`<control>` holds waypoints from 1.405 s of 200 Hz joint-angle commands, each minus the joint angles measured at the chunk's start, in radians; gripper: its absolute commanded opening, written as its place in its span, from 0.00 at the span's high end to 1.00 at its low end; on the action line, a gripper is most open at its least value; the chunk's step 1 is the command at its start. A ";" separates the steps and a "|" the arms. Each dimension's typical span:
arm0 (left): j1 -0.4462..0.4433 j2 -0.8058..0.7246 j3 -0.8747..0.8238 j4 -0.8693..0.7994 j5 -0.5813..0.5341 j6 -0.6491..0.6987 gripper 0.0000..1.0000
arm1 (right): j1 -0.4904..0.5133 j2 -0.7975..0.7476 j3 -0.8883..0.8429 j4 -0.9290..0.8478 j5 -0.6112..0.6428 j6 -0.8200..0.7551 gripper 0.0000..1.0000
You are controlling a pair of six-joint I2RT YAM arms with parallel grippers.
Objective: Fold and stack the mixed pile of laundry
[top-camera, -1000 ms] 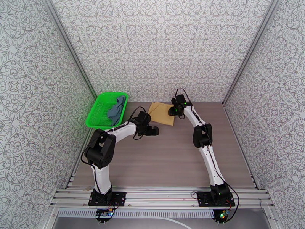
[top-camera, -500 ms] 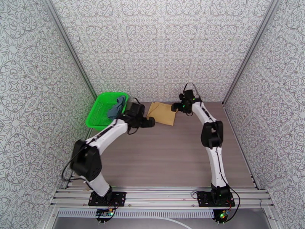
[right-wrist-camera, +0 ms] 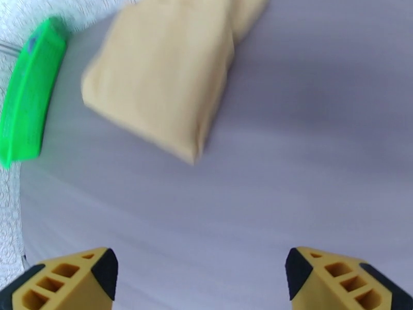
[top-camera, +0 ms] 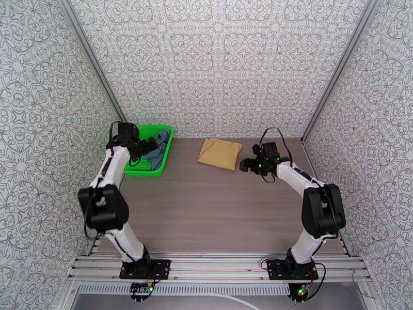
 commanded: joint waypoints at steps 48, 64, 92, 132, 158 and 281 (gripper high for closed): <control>-0.008 0.385 0.325 -0.119 -0.151 0.105 0.06 | 0.064 -0.207 -0.225 0.068 -0.019 0.068 0.11; -0.012 0.439 0.363 -0.132 -0.166 0.112 0.07 | 0.068 -0.225 -0.253 0.074 -0.017 0.081 0.12; -0.015 0.490 0.426 -0.117 -0.167 0.110 0.14 | 0.072 -0.244 -0.278 0.068 -0.019 0.092 0.15; -0.020 0.451 0.408 -0.044 -0.160 0.096 0.93 | 0.076 -0.286 -0.286 0.040 -0.001 0.092 0.16; -0.031 0.367 0.394 -0.020 -0.165 0.107 1.00 | 0.078 -0.312 -0.280 0.028 0.000 0.095 0.16; -0.350 -0.244 0.590 -0.391 -0.146 0.134 1.00 | 0.077 -0.379 -0.241 0.044 -0.055 0.105 0.16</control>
